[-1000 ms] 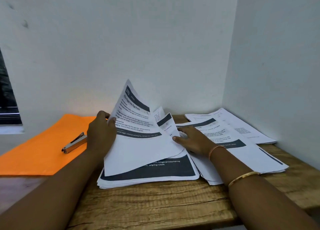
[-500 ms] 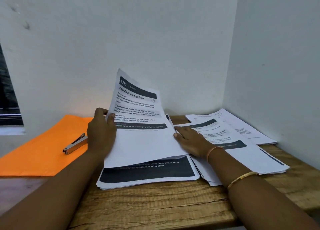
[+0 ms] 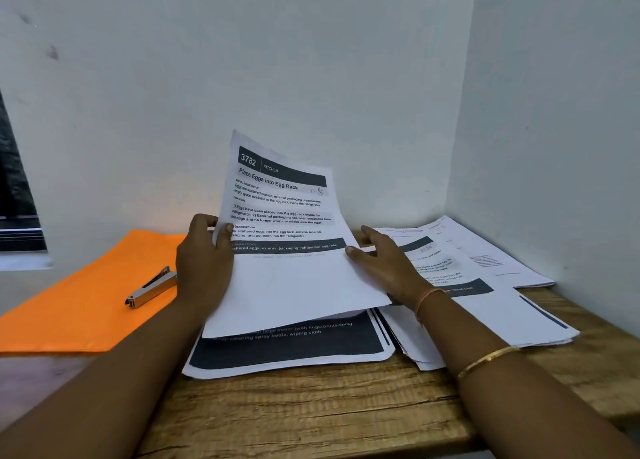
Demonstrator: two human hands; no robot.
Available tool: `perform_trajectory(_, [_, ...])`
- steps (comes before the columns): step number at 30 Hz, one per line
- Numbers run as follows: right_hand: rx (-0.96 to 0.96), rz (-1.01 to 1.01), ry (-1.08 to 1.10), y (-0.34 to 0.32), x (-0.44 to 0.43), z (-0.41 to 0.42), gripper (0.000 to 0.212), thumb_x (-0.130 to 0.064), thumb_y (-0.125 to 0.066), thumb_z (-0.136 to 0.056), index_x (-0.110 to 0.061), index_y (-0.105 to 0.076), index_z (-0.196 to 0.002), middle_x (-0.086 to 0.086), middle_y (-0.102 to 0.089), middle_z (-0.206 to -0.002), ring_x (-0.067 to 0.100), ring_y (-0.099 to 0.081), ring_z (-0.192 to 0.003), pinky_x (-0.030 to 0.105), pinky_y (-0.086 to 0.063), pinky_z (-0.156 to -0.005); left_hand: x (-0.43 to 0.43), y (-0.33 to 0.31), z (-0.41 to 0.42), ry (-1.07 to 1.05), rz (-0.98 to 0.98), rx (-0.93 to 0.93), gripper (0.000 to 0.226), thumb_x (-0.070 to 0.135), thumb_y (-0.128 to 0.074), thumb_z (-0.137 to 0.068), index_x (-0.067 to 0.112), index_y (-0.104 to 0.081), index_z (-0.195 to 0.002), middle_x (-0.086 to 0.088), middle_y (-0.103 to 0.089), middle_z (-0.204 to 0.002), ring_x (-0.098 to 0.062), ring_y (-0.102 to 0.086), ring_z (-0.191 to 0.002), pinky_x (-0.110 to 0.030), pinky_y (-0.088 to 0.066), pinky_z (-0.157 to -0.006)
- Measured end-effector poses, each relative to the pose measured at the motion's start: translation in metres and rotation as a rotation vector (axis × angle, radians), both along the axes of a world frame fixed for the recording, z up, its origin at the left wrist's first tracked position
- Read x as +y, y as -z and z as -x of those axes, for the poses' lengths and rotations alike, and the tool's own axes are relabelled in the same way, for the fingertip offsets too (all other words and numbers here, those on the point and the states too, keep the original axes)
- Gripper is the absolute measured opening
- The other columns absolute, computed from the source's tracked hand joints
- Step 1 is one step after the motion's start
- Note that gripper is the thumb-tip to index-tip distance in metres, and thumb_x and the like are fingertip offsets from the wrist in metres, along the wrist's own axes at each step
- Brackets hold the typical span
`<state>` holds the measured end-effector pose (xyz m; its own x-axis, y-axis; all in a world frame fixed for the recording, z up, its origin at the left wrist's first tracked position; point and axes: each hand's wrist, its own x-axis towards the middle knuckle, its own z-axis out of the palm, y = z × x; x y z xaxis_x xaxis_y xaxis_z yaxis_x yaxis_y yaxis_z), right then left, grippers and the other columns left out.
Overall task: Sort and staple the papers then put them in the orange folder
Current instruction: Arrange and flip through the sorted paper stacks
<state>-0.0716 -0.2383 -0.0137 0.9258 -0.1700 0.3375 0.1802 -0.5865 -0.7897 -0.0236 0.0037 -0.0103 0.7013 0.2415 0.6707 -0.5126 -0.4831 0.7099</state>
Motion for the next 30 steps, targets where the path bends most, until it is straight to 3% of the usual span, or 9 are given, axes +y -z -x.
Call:
perform_trajectory(3, [0.038, -0.202, -0.078, -0.010, 0.009, 0.010, 0.013, -0.012, -0.052, -0.094, -0.013, -0.063, -0.102, 0.009, -0.067, -0.108, 0.028, -0.064, -0.102, 0.044, -0.049, -0.093, -0.001, 0.001, -0.001, 0.032, 0.024, 0.012, 0.020, 0.023, -0.049, -0.097, 0.005, -0.053, -0.106, -0.005, -0.059, -0.089, -0.020, -0.053, -0.077, -0.023, -0.037, -0.055])
perform_trajectory(7, [0.161, -0.385, -0.225, -0.017, 0.009, 0.018, 0.036, 0.007, -0.040, -0.093, -0.021, -0.062, -0.092, 0.004, -0.067, -0.096, 0.024, -0.064, -0.085, 0.043, -0.051, -0.087, -0.001, 0.003, -0.005, 0.130, 0.060, 0.071, 0.019, 0.025, -0.051, -0.096, 0.008, -0.053, -0.105, -0.010, -0.065, -0.097, -0.026, -0.060, -0.085, -0.033, -0.045, -0.069])
perform_trajectory(10, [0.246, -0.451, -0.241, -0.022, 0.000, 0.017, 0.042, 0.014, -0.034, -0.089, -0.014, -0.064, -0.100, 0.007, -0.069, -0.099, 0.025, -0.065, -0.085, 0.040, -0.052, -0.084, -0.002, 0.003, -0.006, 0.157, 0.056, 0.113, 0.014, 0.025, -0.052, -0.095, 0.013, -0.052, -0.102, -0.007, -0.065, -0.095, -0.024, -0.060, -0.083, -0.031, -0.046, -0.064])
perform_trajectory(13, [0.288, -0.258, -0.043, -0.027, -0.009, 0.011, 0.034, 0.009, -0.042, -0.088, -0.001, -0.058, -0.116, 0.017, -0.064, -0.113, 0.028, -0.060, -0.089, 0.027, -0.050, -0.069, -0.003, 0.004, -0.007, 0.215, 0.049, 0.188, 0.017, 0.029, -0.051, -0.096, 0.013, -0.054, -0.101, -0.005, -0.066, -0.090, -0.023, -0.061, -0.080, -0.033, -0.049, -0.064])
perform_trajectory(16, [0.219, 0.048, 0.202, -0.025, -0.022, 0.012, 0.016, 0.002, -0.041, -0.088, -0.005, -0.055, -0.086, 0.011, -0.060, -0.092, 0.023, -0.049, -0.084, 0.026, -0.033, -0.057, -0.002, 0.008, -0.009, 0.262, -0.062, 0.305, 0.018, 0.030, -0.051, -0.096, 0.014, -0.055, -0.089, -0.003, -0.063, -0.085, -0.022, -0.060, -0.078, -0.035, -0.048, -0.064])
perform_trajectory(19, [0.224, 0.223, 0.361, -0.019, -0.043, 0.016, 0.018, -0.007, -0.041, -0.090, -0.014, -0.042, -0.073, 0.008, -0.055, -0.086, 0.026, -0.051, -0.088, 0.029, -0.034, -0.065, 0.001, 0.013, -0.013, 0.172, -0.250, 0.374, 0.014, 0.025, -0.061, -0.090, 0.011, -0.058, -0.090, 0.001, -0.057, -0.084, -0.020, -0.053, -0.084, -0.031, -0.037, -0.065])
perform_trajectory(23, [0.331, 0.400, 0.545, -0.020, -0.063, 0.023, 0.022, -0.017, -0.043, -0.091, -0.014, -0.056, -0.109, 0.013, -0.057, -0.123, 0.034, -0.052, -0.114, 0.040, -0.039, -0.099, 0.007, 0.014, -0.018, 0.119, -0.326, 0.385, 0.022, 0.020, -0.070, -0.083, 0.010, -0.061, -0.099, 0.000, -0.057, -0.097, -0.016, -0.049, -0.090, -0.028, -0.036, -0.075])
perform_trajectory(27, [0.372, 0.451, 0.786, -0.018, -0.078, 0.029, 0.028, -0.017, -0.050, -0.089, -0.016, -0.058, -0.116, 0.011, -0.056, -0.126, 0.035, -0.050, -0.118, 0.045, -0.028, -0.104, 0.007, 0.013, -0.018, 0.082, -0.348, 0.388, 0.027, 0.016, -0.074, -0.079, 0.009, -0.062, -0.102, -0.007, -0.061, -0.109, -0.024, -0.053, -0.104, -0.032, -0.039, -0.082])
perform_trajectory(30, [0.364, 0.408, 0.860, -0.017, -0.089, 0.029, 0.028, -0.017, -0.047, -0.091, -0.009, -0.060, -0.114, 0.017, -0.058, -0.123, 0.037, -0.052, -0.117, 0.046, -0.038, -0.100, 0.007, 0.014, -0.019, 0.079, -0.360, 0.421, 0.028, 0.014, -0.075, -0.078, 0.008, -0.062, -0.102, -0.009, -0.061, -0.112, -0.023, -0.054, -0.106, -0.028, -0.036, -0.079])
